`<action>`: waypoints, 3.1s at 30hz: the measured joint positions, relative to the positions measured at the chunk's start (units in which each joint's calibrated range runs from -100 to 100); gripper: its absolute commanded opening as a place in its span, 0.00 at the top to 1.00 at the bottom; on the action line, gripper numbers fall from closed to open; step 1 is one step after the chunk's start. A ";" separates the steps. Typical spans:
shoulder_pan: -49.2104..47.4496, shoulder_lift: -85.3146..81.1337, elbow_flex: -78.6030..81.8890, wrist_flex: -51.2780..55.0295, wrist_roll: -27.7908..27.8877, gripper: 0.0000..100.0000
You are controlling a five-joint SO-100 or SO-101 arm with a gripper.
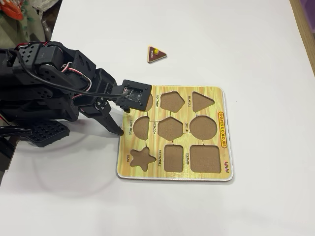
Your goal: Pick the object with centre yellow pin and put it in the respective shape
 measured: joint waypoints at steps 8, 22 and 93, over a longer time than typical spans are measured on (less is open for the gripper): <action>0.00 0.00 0.00 0.00 0.00 0.79; 0.00 0.00 0.00 0.00 0.00 0.79; -19.74 71.56 -62.50 1.03 -6.66 0.79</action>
